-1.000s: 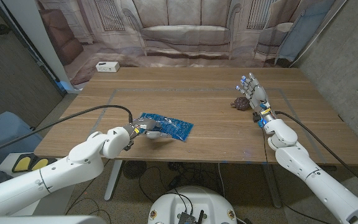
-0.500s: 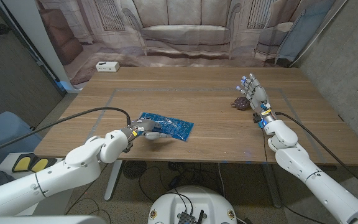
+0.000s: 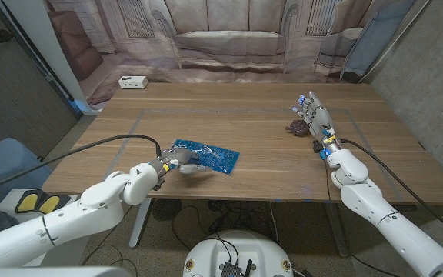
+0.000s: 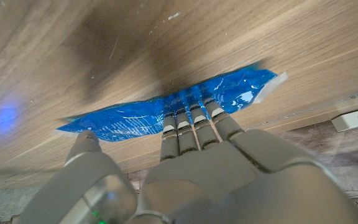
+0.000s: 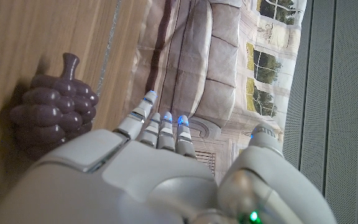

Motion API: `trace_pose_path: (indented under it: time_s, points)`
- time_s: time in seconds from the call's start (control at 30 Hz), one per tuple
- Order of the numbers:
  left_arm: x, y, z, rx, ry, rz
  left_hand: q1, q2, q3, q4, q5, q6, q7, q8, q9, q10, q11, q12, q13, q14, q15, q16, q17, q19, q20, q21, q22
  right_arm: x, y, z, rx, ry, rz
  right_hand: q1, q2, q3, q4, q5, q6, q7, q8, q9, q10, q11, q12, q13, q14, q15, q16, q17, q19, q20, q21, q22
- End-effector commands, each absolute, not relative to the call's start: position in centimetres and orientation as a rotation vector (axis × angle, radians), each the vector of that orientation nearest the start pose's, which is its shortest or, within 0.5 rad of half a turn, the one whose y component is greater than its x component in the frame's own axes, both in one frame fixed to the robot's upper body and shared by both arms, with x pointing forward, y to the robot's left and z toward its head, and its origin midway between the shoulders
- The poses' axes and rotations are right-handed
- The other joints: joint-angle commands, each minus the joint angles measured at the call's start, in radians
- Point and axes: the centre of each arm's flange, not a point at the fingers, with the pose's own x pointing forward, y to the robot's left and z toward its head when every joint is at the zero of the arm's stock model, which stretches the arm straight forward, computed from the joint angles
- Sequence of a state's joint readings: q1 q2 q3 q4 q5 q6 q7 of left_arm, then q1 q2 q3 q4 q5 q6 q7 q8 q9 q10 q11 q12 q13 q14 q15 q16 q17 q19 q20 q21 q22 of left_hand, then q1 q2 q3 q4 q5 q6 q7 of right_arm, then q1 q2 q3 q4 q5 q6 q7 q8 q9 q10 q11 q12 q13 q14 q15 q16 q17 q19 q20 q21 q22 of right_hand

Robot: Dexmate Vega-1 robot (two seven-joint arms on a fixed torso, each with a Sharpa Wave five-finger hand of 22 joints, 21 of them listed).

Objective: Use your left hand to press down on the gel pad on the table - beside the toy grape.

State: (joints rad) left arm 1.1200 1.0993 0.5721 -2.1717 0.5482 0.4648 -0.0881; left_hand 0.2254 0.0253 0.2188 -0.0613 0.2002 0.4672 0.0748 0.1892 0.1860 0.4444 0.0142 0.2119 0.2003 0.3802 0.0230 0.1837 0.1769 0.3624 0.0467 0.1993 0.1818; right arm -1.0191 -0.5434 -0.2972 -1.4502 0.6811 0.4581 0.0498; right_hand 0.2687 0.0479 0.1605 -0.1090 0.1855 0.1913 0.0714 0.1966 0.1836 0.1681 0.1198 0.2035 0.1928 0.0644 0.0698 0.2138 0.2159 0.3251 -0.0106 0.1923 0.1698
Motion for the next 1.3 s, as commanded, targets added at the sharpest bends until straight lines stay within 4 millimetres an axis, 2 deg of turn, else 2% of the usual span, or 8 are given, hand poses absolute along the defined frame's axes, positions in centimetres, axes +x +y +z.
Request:
trace_pose_path:
  time_s: [0.03, 0.77, 0.93, 1.03, 1.1, 1.3]
  points:
    - [51.4, 24.0, -8.2, 1.581, -0.395, -0.097, 0.006, 0.012, 0.002, -0.007, -0.002, -0.018, -0.003, -0.004, 0.0, -0.008, 0.001, -0.003, 0.002, -0.008, 0.002, -0.005, 0.003, -0.007, -0.004, -0.003, -0.001, 60.1, -29.9, -4.4, 0.097, -0.739, 0.232, 0.004, 0.007, -0.001, -0.006, -0.001, 0.007, -0.003, 0.003, 0.004, 0.009, 0.0, 0.004, 0.004, 0.001, 0.003, 0.003, 0.004, 0.007, 0.003, 0.004, 0.003]
    - [50.7, 24.0, -6.7, 1.568, -0.468, -0.041, 0.014, 0.02, 0.007, -0.012, -0.003, -0.042, -0.002, -0.006, 0.0, -0.029, 0.003, -0.009, 0.002, -0.035, 0.004, -0.006, 0.003, -0.031, 0.001, -0.008, -0.001, 59.9, -30.0, -4.2, 0.096, -0.751, 0.217, 0.005, 0.008, -0.001, -0.008, -0.002, 0.007, -0.004, 0.002, 0.004, 0.01, -0.001, 0.004, 0.004, 0.002, 0.004, 0.002, 0.004, 0.006, 0.005, 0.004, 0.003]
    - [50.4, 24.1, -6.3, 1.575, -0.464, -0.029, 0.016, 0.022, 0.008, -0.014, -0.004, -0.053, -0.003, -0.008, 0.0, -0.038, 0.01, -0.012, 0.002, -0.043, 0.004, -0.007, 0.003, -0.036, -0.001, -0.008, -0.001, 60.0, -29.9, -4.0, 0.088, -0.751, 0.222, 0.004, 0.008, -0.002, -0.008, -0.002, 0.007, -0.003, 0.001, 0.004, 0.011, -0.001, 0.004, 0.004, 0.002, 0.003, 0.002, 0.004, 0.006, 0.005, 0.004, 0.003]
    - [50.3, 24.2, -6.2, 1.575, -0.468, -0.018, 0.017, 0.023, 0.009, -0.015, -0.004, -0.068, -0.004, -0.011, 0.0, -0.052, 0.0, -0.015, 0.002, -0.05, 0.003, -0.006, 0.003, -0.048, 0.001, -0.011, -0.001, 60.1, -29.9, -3.9, 0.093, -0.751, 0.223, 0.004, 0.008, -0.002, -0.008, -0.002, 0.007, -0.004, 0.001, 0.004, 0.011, 0.001, 0.003, 0.004, 0.002, 0.002, 0.002, 0.004, 0.006, 0.004, 0.004, 0.003]
    - [50.2, 24.3, -6.2, 1.568, -0.486, -0.007, 0.017, 0.024, 0.009, -0.015, -0.005, -0.074, -0.005, -0.011, 0.0, -0.057, 0.008, -0.016, 0.003, -0.057, 0.005, -0.008, 0.003, -0.052, 0.002, -0.011, -0.001, 60.2, -29.9, -3.9, 0.089, -0.752, 0.226, 0.004, 0.008, -0.002, -0.008, -0.002, 0.007, -0.004, 0.001, 0.004, 0.011, 0.0, 0.003, 0.004, 0.002, 0.003, 0.002, 0.004, 0.006, 0.005, 0.004, 0.003]
    - [49.8, 24.2, -6.0, 1.537, -0.542, 0.031, 0.018, 0.025, 0.01, -0.016, -0.005, -0.076, -0.008, -0.009, 0.0, -0.058, -0.002, -0.015, 0.003, -0.06, 0.0, -0.006, 0.003, -0.056, 0.002, -0.011, -0.001, 60.3, -30.1, -3.8, 0.089, -0.75, 0.229, 0.004, 0.008, -0.002, -0.008, -0.002, 0.008, -0.004, 0.001, 0.004, 0.011, -0.001, 0.003, 0.004, 0.002, 0.003, 0.002, 0.004, 0.006, 0.005, 0.004, 0.003]
